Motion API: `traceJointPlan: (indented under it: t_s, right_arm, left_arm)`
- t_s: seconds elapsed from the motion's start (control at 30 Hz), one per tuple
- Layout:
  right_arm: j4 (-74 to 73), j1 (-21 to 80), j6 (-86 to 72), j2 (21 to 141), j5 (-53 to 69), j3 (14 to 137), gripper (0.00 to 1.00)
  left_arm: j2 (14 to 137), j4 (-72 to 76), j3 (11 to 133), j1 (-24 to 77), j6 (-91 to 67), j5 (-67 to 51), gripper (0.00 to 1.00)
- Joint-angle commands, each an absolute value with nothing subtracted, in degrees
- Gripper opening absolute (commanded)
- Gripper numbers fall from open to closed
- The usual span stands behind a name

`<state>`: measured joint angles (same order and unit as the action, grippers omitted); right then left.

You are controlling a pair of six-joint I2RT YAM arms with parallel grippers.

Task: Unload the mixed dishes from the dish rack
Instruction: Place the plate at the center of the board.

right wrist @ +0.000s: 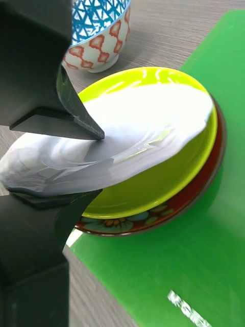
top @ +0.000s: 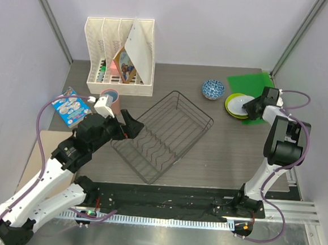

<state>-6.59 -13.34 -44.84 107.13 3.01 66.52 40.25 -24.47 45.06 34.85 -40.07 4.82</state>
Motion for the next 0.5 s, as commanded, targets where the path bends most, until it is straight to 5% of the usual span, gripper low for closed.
traceJointPlan:
  t_s: [0.0, 0.47]
  right_arm:
    - [-12.73, -13.09, -39.57, 106.08, -4.28, 72.94, 0.45]
    - [-22.50, -13.10, -34.72, 102.48, -13.54, 75.85, 0.48]
  left_arm:
    - [41.57, -20.39, 45.17, 34.80, -40.34, 3.43, 1.00]
    - [43.33, -20.04, 45.44, 34.72, -40.87, 0.88, 1.00]
